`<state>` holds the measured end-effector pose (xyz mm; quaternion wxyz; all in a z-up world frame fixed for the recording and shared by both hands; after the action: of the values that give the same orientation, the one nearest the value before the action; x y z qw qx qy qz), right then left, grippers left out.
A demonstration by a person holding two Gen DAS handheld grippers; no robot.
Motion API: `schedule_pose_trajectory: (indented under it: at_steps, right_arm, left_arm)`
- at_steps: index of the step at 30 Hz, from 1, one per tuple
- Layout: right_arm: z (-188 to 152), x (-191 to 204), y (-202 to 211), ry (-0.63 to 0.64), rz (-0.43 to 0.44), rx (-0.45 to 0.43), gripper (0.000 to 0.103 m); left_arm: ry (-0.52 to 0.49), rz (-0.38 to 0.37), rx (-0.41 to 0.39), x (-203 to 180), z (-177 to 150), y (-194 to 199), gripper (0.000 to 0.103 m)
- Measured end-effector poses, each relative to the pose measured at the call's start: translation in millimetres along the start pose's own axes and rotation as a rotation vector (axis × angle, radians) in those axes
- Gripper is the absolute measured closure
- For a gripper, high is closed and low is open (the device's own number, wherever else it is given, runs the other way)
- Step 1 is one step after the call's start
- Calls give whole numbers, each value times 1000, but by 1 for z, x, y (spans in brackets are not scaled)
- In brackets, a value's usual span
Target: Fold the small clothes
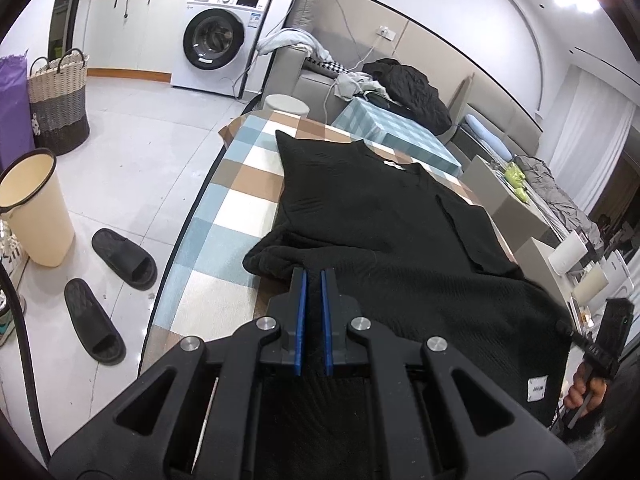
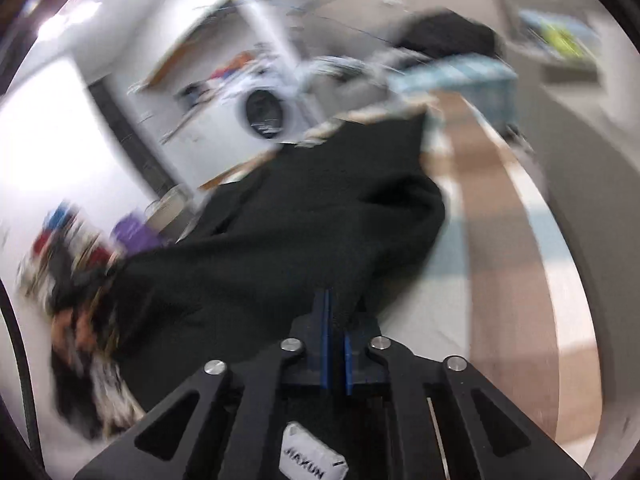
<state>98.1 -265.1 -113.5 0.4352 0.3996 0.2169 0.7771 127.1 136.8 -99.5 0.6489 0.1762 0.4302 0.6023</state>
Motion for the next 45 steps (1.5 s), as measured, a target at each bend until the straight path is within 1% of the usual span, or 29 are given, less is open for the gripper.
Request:
schedule_pose_trajectory:
  at_steps: [1, 2, 3, 6, 8, 9, 11, 12, 13, 16, 18, 19, 20, 22, 23, 24, 26, 29, 31, 32, 33, 34, 35, 38, 40, 41, 42, 43, 45]
  right_arm:
    - [0, 0, 0, 0, 0, 0, 99]
    - [7, -9, 14, -49, -21, -64, 99]
    - [7, -9, 14, -49, -21, -64, 99]
    - [12, -29, 26, -160, -41, -148, 99]
    - [18, -37, 25, -211, -60, -169, 99]
    - [22, -37, 21, -223, -64, -167, 99]
    - [38, -42, 3, -258, -128, -126, 99]
    - [38, -42, 3, -258, -128, -126, 98]
    - [43, -44, -5, -274, -150, -109, 98]
    - [56, -53, -23, -301, -223, -55, 97]
    - [60, -59, -33, -317, -250, -10, 90]
    - [61, -63, -37, -320, -271, 17, 89]
    - [62, -64, -38, -317, -281, 29, 85]
    - [59, -68, -35, -318, -293, 38, 66]
    - [60, -71, -36, -321, -297, 31, 49]
    - [60, -74, -33, -323, -312, 18, 44]
    - [61, -81, -36, -335, -339, 36, 44]
    - [64, -89, -48, -350, -328, 68, 44]
    - [69, -89, -59, -330, -319, 84, 44]
    - [73, -89, -70, -310, -333, 101, 45]
    - [73, -89, -70, -310, -333, 101, 52]
    - [76, -89, -76, -296, -338, 113, 55]
    - [78, -88, -81, -290, -336, 121, 56]
    - [85, -89, -96, -279, -328, 140, 56]
    - [89, -87, -102, -263, -332, 144, 60]
    - [90, -87, -105, -256, -336, 145, 65]
    - [90, -86, -108, -245, -340, 153, 72]
    - [90, -86, -111, -233, -351, 161, 75]
    - [88, -85, -114, -205, -376, 171, 84]
  left_arm:
    - [-4, -1, -3, 0, 0, 2, 98]
    - [-3, -4, -6, 1, 0, 3, 98]
    - [-1, -7, -7, 2, 0, 4, 98]
    - [9, -6, -5, 8, 4, -3, 98]
    - [18, -6, 4, 12, 12, -14, 98]
    - [19, -5, 10, 12, 17, -22, 98]
    - [27, 3, 26, 16, 29, -40, 98]
    - [25, 5, 32, 17, 34, -48, 98]
    - [28, 24, 46, 20, 39, -61, 98]
    - [44, 38, 96, 25, 46, -92, 98]
    - [62, 41, 129, 30, 45, -104, 98]
    - [66, 36, 139, 31, 44, -108, 97]
    - [71, 38, 157, 33, 41, -110, 92]
    - [72, 48, 176, 37, 35, -112, 80]
    - [73, 61, 187, 39, 33, -113, 64]
    - [76, 66, 196, 41, 32, -115, 54]
    - [84, 66, 209, 44, 30, -118, 53]
    - [80, 68, 225, 45, 34, -128, 53]
    - [77, 60, 230, 42, 37, -134, 53]
    - [76, 60, 233, 41, 39, -138, 53]
    - [72, 60, 235, 39, 41, -142, 53]
    - [69, 65, 232, 37, 44, -145, 53]
    - [68, 68, 228, 36, 47, -148, 53]
    - [64, 60, 220, 32, 53, -155, 53]
    - [57, 42, 215, 29, 55, -159, 67]
    - [47, 34, 219, 27, 55, -162, 79]
    - [39, 28, 223, 25, 55, -164, 81]
    - [30, 36, 216, 24, 55, -164, 83]
    - [20, 37, 218, 22, 53, -164, 86]
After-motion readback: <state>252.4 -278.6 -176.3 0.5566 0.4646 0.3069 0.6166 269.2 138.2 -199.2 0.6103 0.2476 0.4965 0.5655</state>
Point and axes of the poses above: each gripper's, at about its wrist camera, not at the fingertips, and y roughly against the way its jaws point, x to its left, z to its top, the point moved 5 cm from there along -y, roughly the way its jaws point, and after that the axes turned 11 degrees about x, right-handed, at the moved point
